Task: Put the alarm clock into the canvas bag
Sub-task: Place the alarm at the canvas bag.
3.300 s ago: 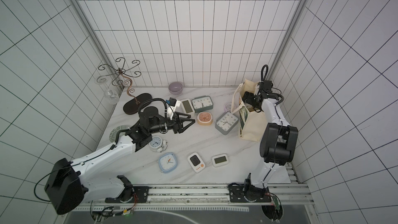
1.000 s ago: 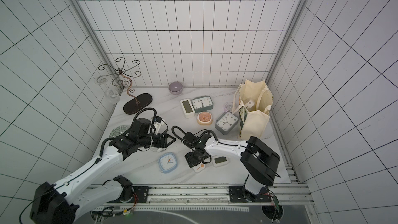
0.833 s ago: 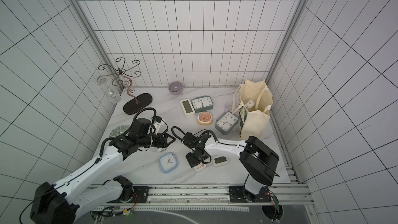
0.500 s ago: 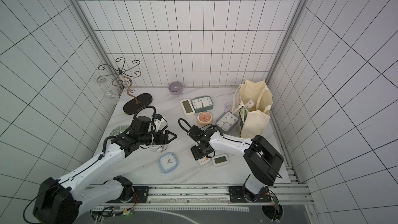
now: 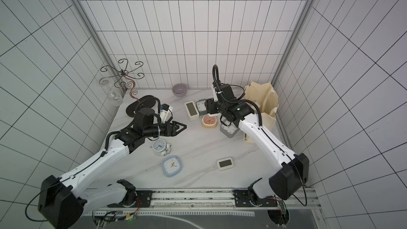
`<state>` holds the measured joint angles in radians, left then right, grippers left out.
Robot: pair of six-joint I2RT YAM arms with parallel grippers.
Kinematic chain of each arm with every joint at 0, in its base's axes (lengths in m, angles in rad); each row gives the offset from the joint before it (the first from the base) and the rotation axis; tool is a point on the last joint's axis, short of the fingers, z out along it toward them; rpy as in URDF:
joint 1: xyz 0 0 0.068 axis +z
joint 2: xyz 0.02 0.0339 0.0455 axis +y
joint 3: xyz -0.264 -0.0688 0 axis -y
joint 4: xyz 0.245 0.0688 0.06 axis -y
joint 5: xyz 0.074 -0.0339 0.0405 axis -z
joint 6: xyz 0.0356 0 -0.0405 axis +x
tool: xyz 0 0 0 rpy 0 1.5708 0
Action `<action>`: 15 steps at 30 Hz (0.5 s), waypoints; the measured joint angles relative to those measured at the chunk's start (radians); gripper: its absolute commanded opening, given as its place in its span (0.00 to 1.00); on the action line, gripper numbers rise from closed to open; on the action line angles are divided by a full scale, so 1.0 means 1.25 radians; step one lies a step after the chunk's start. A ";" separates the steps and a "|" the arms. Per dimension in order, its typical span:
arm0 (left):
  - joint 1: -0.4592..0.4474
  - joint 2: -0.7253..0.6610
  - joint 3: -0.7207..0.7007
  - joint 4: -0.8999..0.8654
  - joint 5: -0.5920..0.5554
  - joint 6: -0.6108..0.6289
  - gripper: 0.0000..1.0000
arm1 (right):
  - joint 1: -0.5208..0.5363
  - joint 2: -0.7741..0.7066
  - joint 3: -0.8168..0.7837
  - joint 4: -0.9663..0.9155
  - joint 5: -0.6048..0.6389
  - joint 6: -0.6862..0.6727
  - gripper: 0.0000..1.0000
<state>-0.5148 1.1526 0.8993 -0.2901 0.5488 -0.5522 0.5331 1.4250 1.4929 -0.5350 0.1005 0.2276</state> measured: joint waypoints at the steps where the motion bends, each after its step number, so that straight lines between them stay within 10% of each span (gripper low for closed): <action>1: -0.011 -0.002 0.008 0.006 -0.008 0.003 0.78 | -0.013 -0.013 0.026 0.005 0.014 -0.008 0.59; 15: -0.043 0.007 0.012 0.211 0.026 -0.037 0.78 | -0.356 -0.059 0.135 0.050 0.154 -0.050 0.60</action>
<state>-0.5682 1.1618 0.9138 -0.0269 0.5812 -0.5983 0.0879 1.3514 1.6615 -0.4725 0.2928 0.1654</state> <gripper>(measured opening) 0.777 0.670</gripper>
